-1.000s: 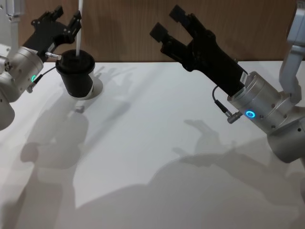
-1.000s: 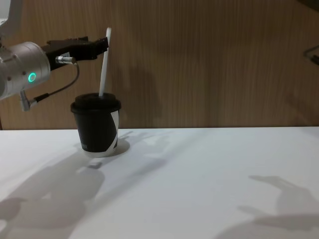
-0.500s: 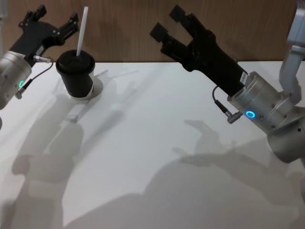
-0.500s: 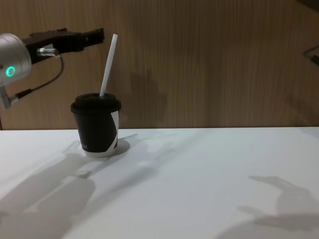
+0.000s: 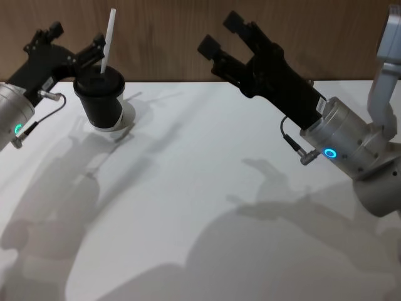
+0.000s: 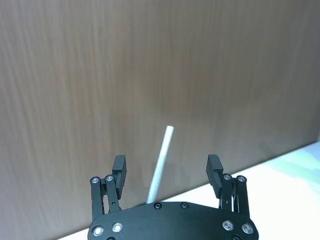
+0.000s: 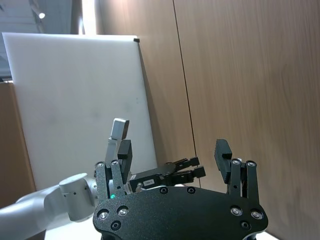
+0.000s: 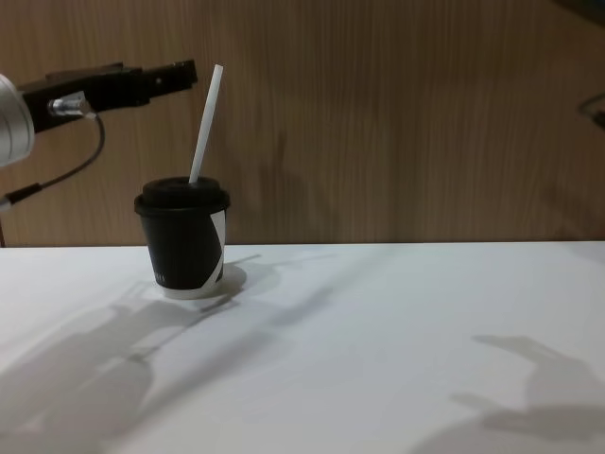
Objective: Pick up the straw with one hand, pass it to the other hand, and insert it into the cup.
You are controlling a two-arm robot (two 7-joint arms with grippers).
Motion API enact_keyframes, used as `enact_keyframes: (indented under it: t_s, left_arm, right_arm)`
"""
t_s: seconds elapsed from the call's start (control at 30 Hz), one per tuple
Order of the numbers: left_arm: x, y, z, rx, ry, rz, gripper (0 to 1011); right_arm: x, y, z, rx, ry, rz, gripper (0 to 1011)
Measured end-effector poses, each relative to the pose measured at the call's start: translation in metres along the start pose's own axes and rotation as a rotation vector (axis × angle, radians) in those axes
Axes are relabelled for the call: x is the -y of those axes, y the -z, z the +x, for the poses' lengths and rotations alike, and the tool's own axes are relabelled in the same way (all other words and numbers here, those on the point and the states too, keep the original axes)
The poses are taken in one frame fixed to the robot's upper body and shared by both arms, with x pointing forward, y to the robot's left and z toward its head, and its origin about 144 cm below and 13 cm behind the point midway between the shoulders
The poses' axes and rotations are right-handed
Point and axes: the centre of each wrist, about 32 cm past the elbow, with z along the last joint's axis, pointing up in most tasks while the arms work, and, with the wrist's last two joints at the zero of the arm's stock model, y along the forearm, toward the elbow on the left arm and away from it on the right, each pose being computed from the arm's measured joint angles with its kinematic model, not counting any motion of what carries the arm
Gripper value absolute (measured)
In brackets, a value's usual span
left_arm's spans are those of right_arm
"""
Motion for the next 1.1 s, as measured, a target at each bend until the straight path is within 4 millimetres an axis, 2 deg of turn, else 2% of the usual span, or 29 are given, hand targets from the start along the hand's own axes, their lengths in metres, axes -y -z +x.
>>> enact_keyframes:
  t_s: [0.3, 0.5, 0.73, 1.1]
  left_arm:
    - [-0.012, 0.007, -0.004, -0.034, 0.078, 0.040, 1003]
    - [-0.018, 0.011, -0.008, -0.052, 0.123, 0.060, 1003]
    - [-0.022, 0.017, -0.012, -0.069, 0.165, 0.077, 1002]
    - [-0.023, 0.024, -0.019, -0.092, 0.221, 0.092, 1002]
  right_arm:
    - [0.012, 0.001, -0.003, 0.016, 0.023, -0.046, 1001]
    - [0.027, 0.001, -0.005, 0.024, 0.048, -0.093, 1001]
    - [0.041, -0.001, -0.004, 0.029, 0.068, -0.132, 1001]
    - [0.051, -0.002, -0.004, 0.033, 0.082, -0.164, 1001]
